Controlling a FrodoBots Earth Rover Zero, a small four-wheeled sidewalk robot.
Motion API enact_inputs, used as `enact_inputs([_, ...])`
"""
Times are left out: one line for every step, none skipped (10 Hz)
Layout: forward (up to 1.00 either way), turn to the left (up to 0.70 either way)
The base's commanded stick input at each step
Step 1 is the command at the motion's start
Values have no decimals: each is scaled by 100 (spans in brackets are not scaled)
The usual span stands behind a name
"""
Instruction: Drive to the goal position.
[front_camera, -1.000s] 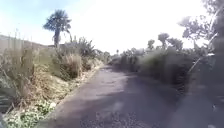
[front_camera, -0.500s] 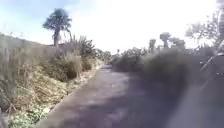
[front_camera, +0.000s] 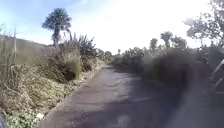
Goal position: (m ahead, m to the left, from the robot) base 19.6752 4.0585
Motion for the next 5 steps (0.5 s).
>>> enact_inputs([45, 0])
enact_inputs([45, 0])
enact_inputs([45, 0])
enact_inputs([45, 0])
enact_inputs([45, 0])
